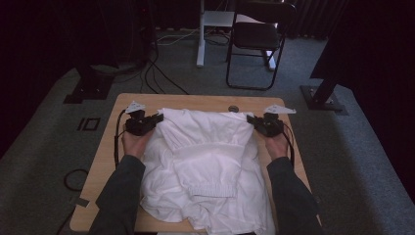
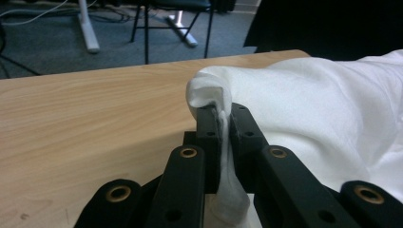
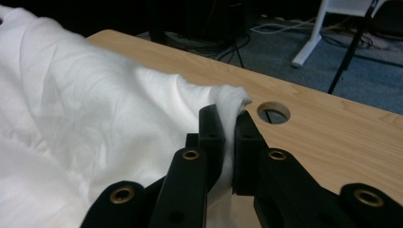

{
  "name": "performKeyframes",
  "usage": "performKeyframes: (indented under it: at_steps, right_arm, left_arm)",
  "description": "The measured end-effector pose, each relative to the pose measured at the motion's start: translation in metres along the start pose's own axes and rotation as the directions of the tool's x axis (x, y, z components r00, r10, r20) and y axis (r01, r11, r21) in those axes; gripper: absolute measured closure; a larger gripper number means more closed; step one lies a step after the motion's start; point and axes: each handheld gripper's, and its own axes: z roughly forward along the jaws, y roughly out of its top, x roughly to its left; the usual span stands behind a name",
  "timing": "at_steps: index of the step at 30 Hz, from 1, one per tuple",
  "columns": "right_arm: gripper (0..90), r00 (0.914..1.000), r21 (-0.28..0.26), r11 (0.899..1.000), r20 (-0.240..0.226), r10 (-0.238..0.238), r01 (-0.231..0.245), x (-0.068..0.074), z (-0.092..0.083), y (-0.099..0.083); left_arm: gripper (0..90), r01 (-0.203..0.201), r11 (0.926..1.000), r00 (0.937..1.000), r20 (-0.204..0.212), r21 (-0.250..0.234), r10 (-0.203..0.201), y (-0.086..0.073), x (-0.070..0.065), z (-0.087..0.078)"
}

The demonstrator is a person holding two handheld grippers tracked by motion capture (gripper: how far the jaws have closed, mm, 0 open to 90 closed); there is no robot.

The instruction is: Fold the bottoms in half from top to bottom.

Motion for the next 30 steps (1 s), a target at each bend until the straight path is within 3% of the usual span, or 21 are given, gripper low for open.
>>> performKeyframes:
  at_steps: [4, 10, 15, 17, 19, 22, 25, 28, 30]
  right_arm:
    - [85.2, 0.9991, -0.009, 0.999, -0.018, -0.037, 0.037, 0.01, -0.019, -0.013]
    - [85.1, 0.997, -0.001, 0.999, -0.068, -0.037, 0.037, 0.022, -0.046, -0.041]
    - [85.1, 0.995, 0.057, 0.997, -0.093, -0.037, 0.042, 0.033, -0.059, -0.072]
    - [85.0, 0.9941, 0.091, 0.995, -0.105, -0.028, 0.038, 0.037, -0.061, -0.086]
    - [85.0, 0.9929, 0.123, 0.992, -0.116, -0.026, 0.04, 0.041, -0.06, -0.097]
    - [84.9, 0.9912, 0.176, 0.983, -0.129, -0.031, 0.053, 0.045, -0.057, -0.114]
    - [84.7, 0.9891, 0.225, 0.972, -0.143, -0.035, 0.067, 0.051, -0.052, -0.125]
    - [84.6, 0.987, 0.274, 0.956, -0.149, -0.061, 0.1, 0.058, -0.042, -0.134]
    - [84.6, 0.9866, 0.305, 0.946, -0.148, -0.068, 0.111, 0.062, -0.035, -0.137]
  left_arm:
    - [85.0, -0.022, 0.9997, 0.9991, 0.037, 0.004, 0.022, -0.01, -0.011, -0.018]
    - [84.8, -0.071, 0.9973, 0.9936, 0.09, 0.017, 0.069, -0.034, -0.031, -0.046]
    - [84.7, -0.094, 0.9919, 0.9902, 0.111, 0.085, 0.084, -0.066, -0.045, -0.055]
    - [84.7, -0.11, 0.9859, 0.9899, 0.103, 0.126, 0.097, -0.078, -0.048, -0.054]
    - [84.7, -0.125, 0.9756, 0.9884, 0.108, 0.181, 0.106, -0.091, -0.051, -0.051]
    - [84.6, -0.154, 0.9496, 0.9862, 0.102, 0.273, 0.13, -0.107, -0.056, -0.043]
    - [84.5, -0.179, 0.9243, 0.9835, 0.083, 0.337, 0.161, -0.119, -0.059, -0.032]
    - [84.6, -0.192, 0.9114, 0.9814, 0.062, 0.364, 0.182, -0.125, -0.061, -0.02]
    - [84.6, -0.201, 0.9078, 0.9791, 0.048, 0.368, 0.197, -0.127, -0.062, -0.015]
